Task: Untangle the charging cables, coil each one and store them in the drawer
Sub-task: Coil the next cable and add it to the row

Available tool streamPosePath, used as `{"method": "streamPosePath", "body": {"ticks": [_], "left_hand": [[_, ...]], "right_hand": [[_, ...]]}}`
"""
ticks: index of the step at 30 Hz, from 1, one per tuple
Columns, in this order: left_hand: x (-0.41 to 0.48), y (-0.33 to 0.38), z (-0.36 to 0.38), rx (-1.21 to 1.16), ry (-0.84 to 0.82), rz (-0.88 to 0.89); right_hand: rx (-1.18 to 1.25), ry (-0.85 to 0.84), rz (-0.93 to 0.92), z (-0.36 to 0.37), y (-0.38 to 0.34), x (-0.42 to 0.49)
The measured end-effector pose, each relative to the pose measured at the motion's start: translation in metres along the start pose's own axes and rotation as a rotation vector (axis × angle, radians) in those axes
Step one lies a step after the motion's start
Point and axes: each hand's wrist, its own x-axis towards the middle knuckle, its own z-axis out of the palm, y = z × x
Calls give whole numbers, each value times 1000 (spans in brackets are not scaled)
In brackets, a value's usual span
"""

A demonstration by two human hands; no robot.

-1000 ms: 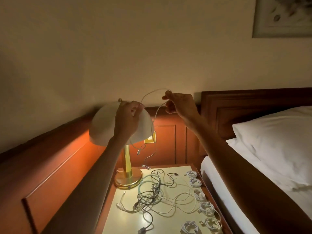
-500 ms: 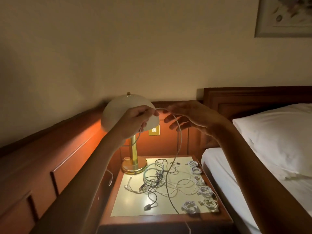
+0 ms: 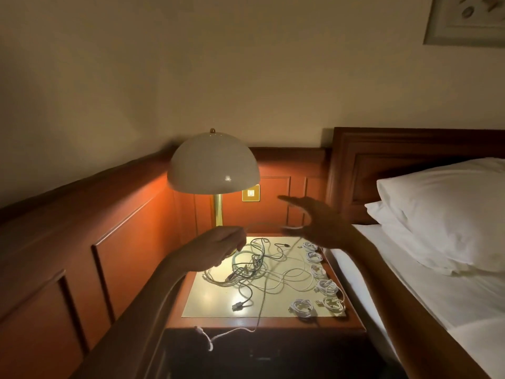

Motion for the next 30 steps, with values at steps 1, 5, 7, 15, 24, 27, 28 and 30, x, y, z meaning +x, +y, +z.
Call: {"method": "streamPosePath", "body": {"ticks": [1, 5, 7, 15, 24, 27, 28, 30], "left_hand": [[2, 6, 2, -41, 16, 12], [11, 15, -3, 36, 189, 26], [8, 11, -5, 130, 191, 38], [-2, -3, 1, -337, 36, -100], [-14, -7, 33, -410, 13, -67], [-11, 1, 40, -443, 53, -48], [-11, 0, 40, -443, 64, -34], [-14, -7, 40, -404, 36, 27]], "right_hand": [[37, -57, -57, 7, -8, -1], [638, -203, -49, 13, -24, -8], [853, -269, -50, 6, -29, -15], [858, 107, 145, 12, -24, -4], [-31, -35, -23, 48, -19, -20], [199, -90, -116, 58, -24, -16], [286, -94, -112, 59, -22, -14], [438, -87, -82, 55, -16, -10]]}}
